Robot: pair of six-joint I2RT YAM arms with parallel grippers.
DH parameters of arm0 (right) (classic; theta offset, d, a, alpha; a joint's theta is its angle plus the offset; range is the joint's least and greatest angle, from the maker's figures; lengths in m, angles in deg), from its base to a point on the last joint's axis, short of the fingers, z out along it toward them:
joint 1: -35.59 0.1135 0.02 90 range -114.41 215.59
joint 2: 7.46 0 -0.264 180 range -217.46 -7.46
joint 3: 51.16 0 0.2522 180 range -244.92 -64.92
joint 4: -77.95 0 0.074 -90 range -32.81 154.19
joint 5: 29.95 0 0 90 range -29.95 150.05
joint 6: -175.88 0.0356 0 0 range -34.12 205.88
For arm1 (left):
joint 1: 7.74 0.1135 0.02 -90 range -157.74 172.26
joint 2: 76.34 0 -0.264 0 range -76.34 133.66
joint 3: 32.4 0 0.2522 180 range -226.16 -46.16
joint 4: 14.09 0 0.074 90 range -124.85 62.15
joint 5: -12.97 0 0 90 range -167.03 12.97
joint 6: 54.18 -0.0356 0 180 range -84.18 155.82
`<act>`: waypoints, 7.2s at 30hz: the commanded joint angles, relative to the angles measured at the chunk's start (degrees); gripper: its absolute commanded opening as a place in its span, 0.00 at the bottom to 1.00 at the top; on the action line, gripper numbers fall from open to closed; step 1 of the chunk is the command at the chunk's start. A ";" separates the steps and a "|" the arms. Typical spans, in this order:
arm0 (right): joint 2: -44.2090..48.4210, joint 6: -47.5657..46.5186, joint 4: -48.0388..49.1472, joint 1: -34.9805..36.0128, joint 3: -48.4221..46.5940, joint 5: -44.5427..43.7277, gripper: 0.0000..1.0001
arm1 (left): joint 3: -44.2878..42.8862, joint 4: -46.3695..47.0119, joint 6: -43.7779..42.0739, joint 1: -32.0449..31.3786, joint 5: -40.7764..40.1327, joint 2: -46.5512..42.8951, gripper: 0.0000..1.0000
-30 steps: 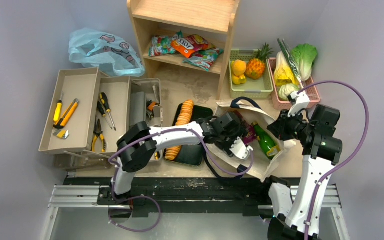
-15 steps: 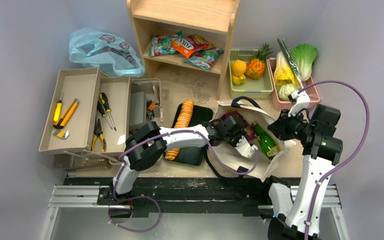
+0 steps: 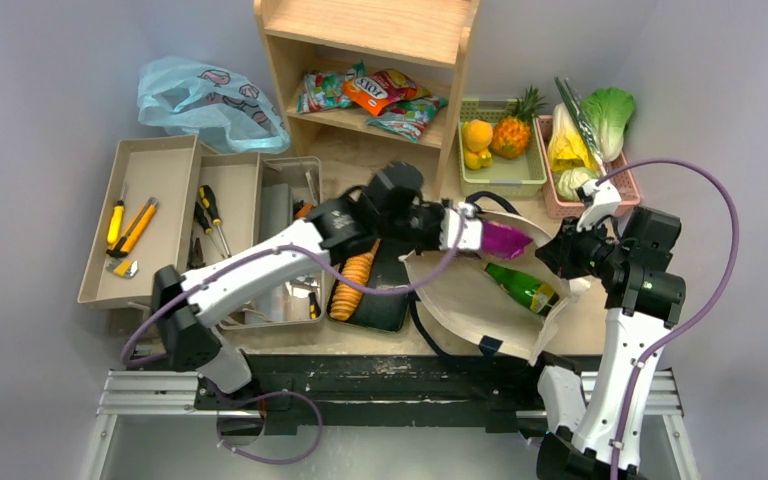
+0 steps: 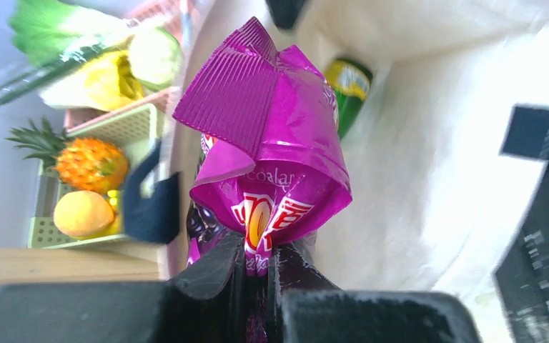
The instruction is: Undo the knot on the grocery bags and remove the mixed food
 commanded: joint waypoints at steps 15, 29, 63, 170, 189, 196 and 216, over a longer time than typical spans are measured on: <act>-1.85 0.71 6.77 0.12 -0.32 2.60 0.00 | -15.22 -4.43 55.90 13.12 23.07 -7.28 0.00; -2.60 -0.51 7.03 0.14 -0.42 2.43 0.00 | -37.22 -4.99 50.33 23.47 13.78 -5.74 0.00; -2.36 -1.64 0.99 0.12 -3.34 -2.43 0.00 | -58.57 24.07 97.76 35.43 -25.26 26.25 0.17; -0.62 1.95 2.11 0.18 -3.74 -1.47 0.00 | -57.20 11.98 19.87 43.69 -33.71 22.16 1.00; -0.92 0.19 0.85 0.13 -4.96 -0.44 0.00 | 1.08 -4.38 0.41 14.53 30.23 -20.38 0.68; -1.77 -0.91 0.10 0.18 -5.90 -0.82 0.00 | -0.75 -3.19 -8.00 -0.09 15.07 -4.92 0.43; -0.76 0.40 -0.35 0.18 -7.34 -2.46 0.00 | -16.18 2.81 -26.65 -5.65 -10.12 32.51 0.49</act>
